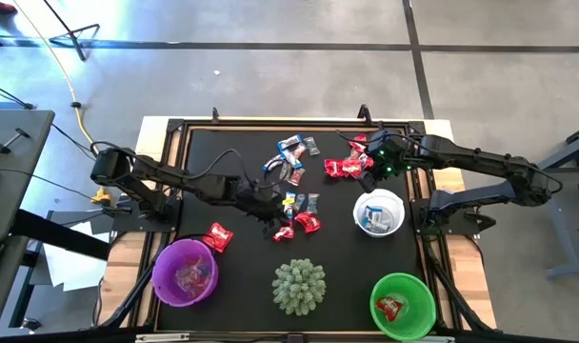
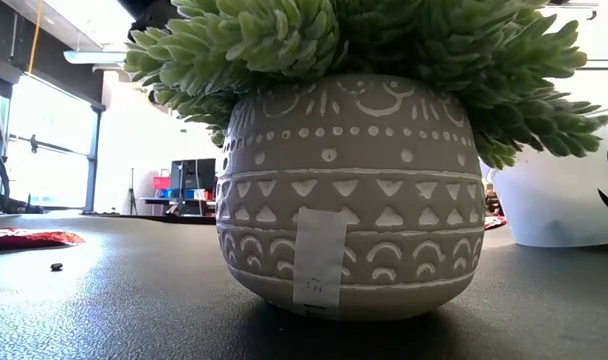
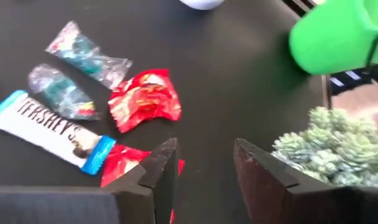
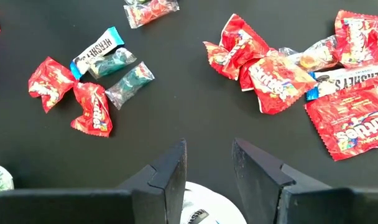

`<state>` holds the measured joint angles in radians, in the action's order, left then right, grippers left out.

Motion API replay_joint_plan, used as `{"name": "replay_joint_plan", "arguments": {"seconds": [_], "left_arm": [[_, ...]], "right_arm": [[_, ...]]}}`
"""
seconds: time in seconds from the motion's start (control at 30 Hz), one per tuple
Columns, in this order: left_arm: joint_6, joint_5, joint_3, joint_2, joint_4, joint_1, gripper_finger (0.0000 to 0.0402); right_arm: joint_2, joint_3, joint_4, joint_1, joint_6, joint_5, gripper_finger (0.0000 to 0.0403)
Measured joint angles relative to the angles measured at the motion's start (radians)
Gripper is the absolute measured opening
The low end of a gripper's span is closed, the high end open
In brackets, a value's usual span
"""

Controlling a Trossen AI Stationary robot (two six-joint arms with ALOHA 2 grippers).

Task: Sort candy
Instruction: Put the red candy wrapper into the green bucket

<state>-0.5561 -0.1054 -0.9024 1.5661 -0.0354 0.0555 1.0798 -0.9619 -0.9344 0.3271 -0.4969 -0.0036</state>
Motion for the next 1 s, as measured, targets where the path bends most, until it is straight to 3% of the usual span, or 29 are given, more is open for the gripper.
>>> {"name": "replay_joint_plan", "arguments": {"seconds": [0.2,0.43,0.7,1.0], "left_arm": [[-0.091,0.060,0.000,0.002,-0.087,0.011,0.0140],[-0.043,0.117,-0.001,0.069,-0.083,0.093,0.0139],[-0.030,0.161,0.000,0.135,-0.089,0.101,0.0138],[0.144,0.203,0.000,0.148,-0.073,0.122,0.0138]], "right_arm": [[0.000,0.000,0.000,0.000,0.000,0.000,0.0126],[0.000,0.000,0.003,0.000,0.000,0.000,0.0126],[0.000,0.000,0.005,0.000,0.000,0.000,0.0126],[0.000,0.000,0.012,0.000,0.000,0.000,0.0126]]}}
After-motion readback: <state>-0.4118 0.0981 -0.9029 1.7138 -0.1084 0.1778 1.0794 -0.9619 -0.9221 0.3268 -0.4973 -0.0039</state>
